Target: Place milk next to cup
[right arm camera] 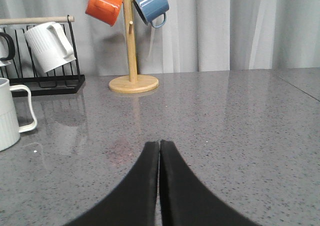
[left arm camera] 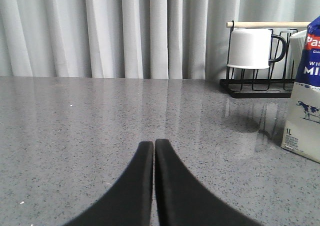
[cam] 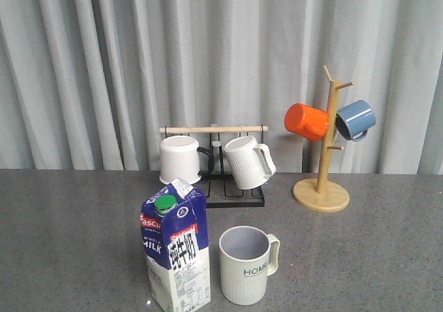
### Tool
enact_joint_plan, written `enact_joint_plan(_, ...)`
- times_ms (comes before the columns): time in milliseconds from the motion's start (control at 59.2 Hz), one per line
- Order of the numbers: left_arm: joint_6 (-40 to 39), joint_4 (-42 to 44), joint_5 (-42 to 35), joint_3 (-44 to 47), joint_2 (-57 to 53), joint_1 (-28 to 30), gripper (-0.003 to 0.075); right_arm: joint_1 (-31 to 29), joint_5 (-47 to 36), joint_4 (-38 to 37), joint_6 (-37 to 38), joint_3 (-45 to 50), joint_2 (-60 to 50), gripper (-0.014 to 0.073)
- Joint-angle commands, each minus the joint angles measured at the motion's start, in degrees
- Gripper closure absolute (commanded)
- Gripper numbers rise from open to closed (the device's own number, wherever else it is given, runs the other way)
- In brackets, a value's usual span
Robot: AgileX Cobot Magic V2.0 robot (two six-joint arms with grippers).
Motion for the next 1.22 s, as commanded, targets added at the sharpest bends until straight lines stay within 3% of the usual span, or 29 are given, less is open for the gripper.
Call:
enact_joint_plan(0, -0.01, -0.58, -4.17, 1.17, -0.17, 0.09, 0.0727, 2.37, -4.23, -0.7, -0.08, 0.52, -0.55, 0.0599)
enact_joint_plan(135, -0.01, -0.58, -4.17, 1.17, -0.17, 0.09, 0.0727, 3.53, -4.24, -3.36, -0.95, 0.52, -0.55, 0.0599)
enact_joint_plan(1200, -0.01, -0.61, -4.17, 1.17, -0.17, 0.09, 0.0727, 3.53, -4.89, -3.27, 0.96, 0.47, -0.55, 0.0599)
